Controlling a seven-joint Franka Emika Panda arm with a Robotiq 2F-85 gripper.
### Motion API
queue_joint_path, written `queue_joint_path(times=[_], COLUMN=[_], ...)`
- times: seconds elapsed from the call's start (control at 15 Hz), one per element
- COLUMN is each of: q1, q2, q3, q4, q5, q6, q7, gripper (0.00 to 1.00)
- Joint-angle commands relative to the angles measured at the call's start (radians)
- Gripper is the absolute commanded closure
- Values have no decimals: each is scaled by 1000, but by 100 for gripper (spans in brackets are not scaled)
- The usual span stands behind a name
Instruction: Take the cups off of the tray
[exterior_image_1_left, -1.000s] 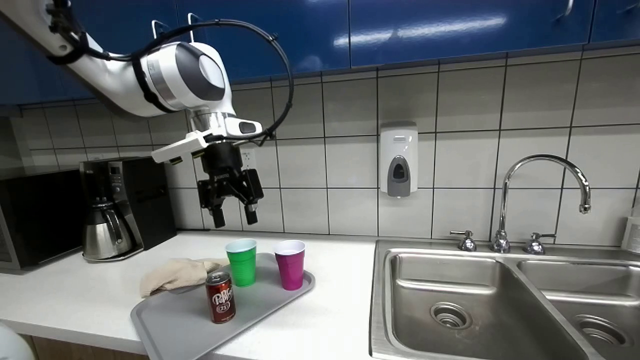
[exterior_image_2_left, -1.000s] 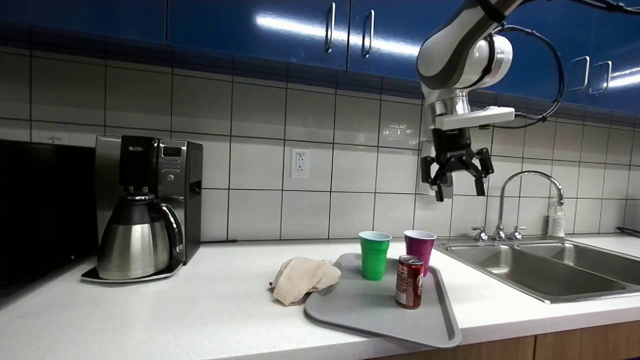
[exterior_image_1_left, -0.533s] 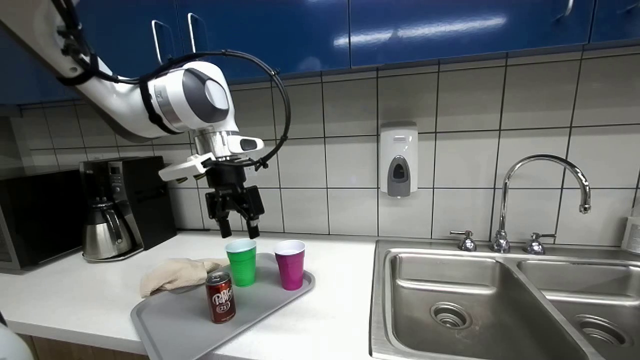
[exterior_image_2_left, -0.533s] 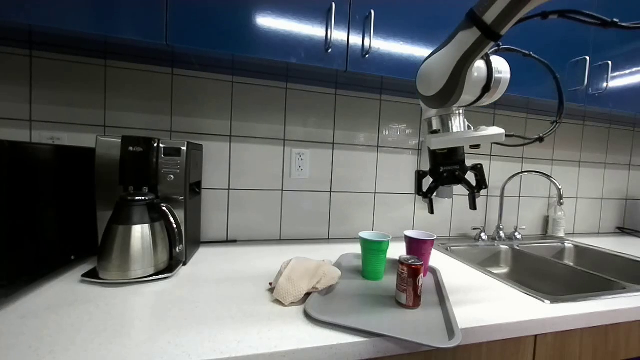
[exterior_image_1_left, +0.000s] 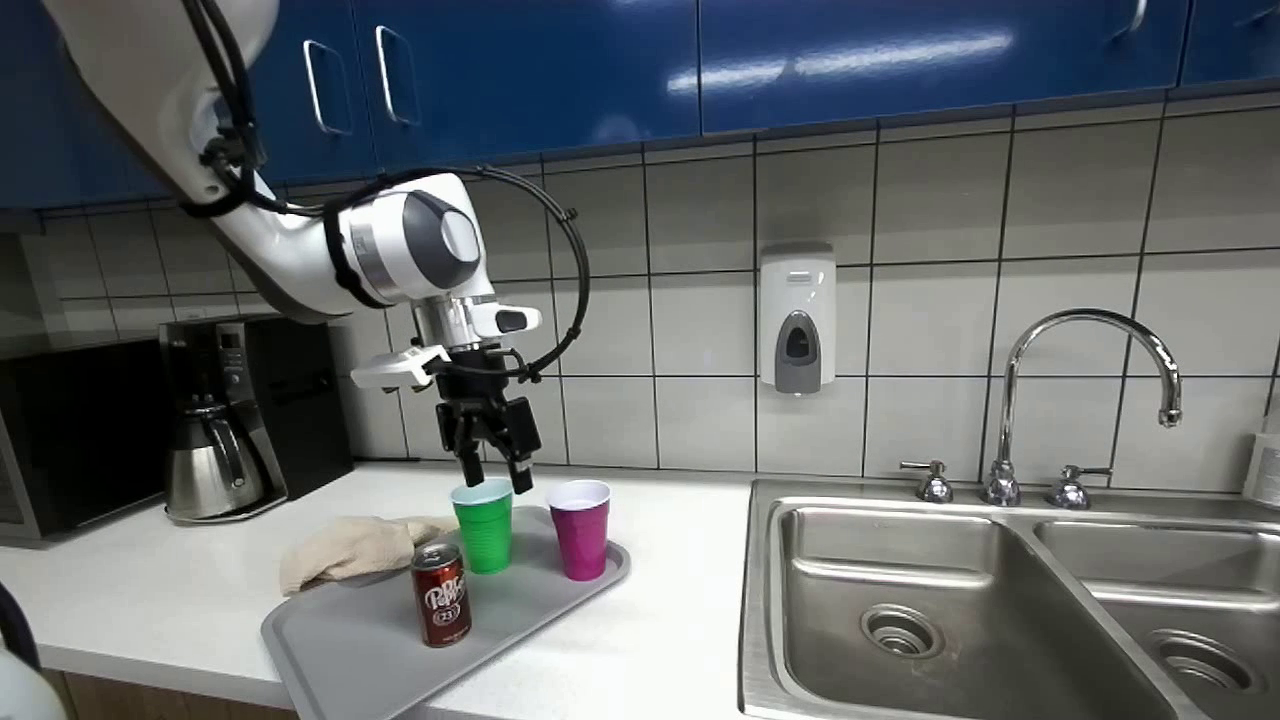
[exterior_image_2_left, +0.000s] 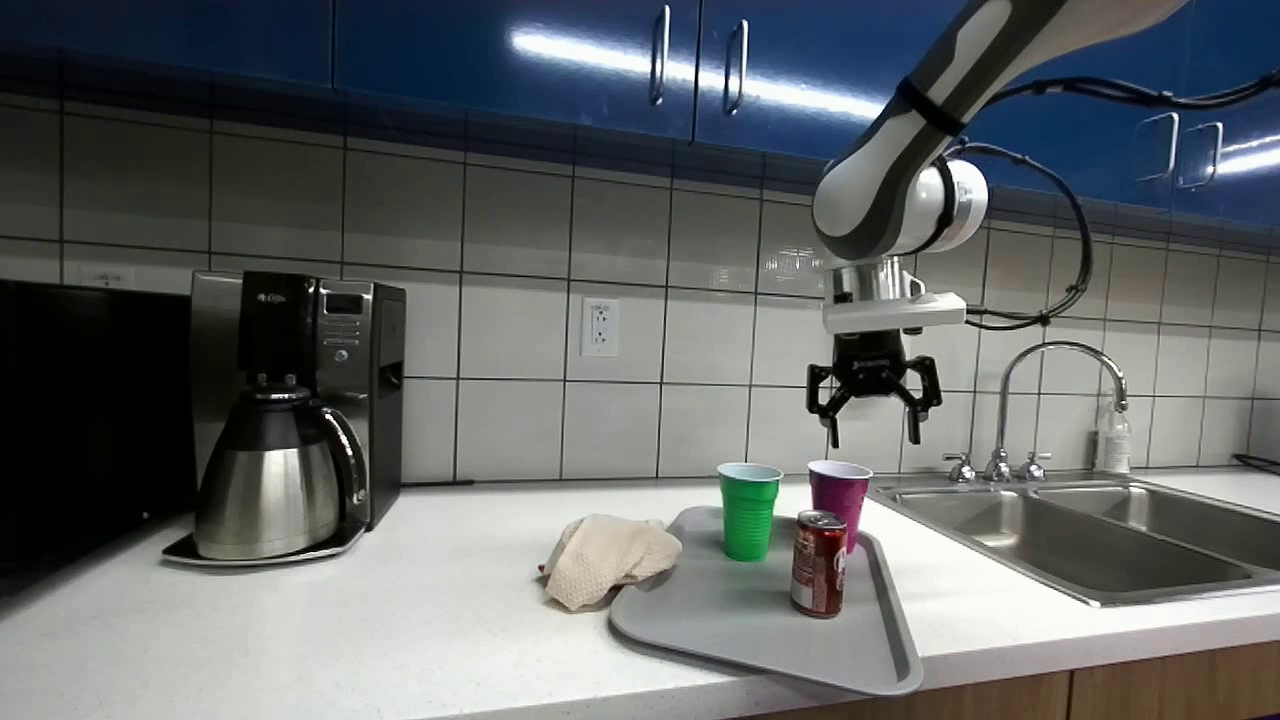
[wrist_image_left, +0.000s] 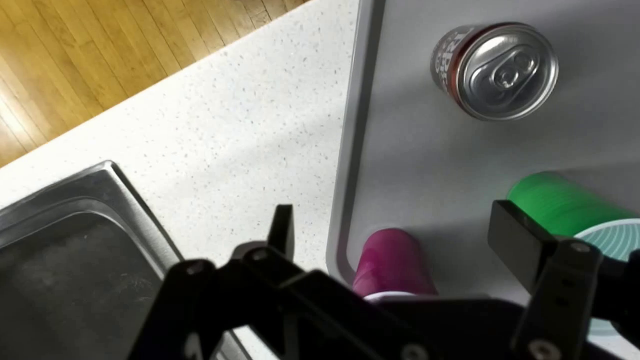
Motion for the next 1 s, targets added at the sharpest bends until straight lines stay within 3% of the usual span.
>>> queue_joint_path(times=[0.0,0.93], q1=[11,138], q2=[99,338], q3=[3,-51], q4=[86,294], q5=[-53,-104], q6=[24,41], q7=[81,199], gripper=[0,0])
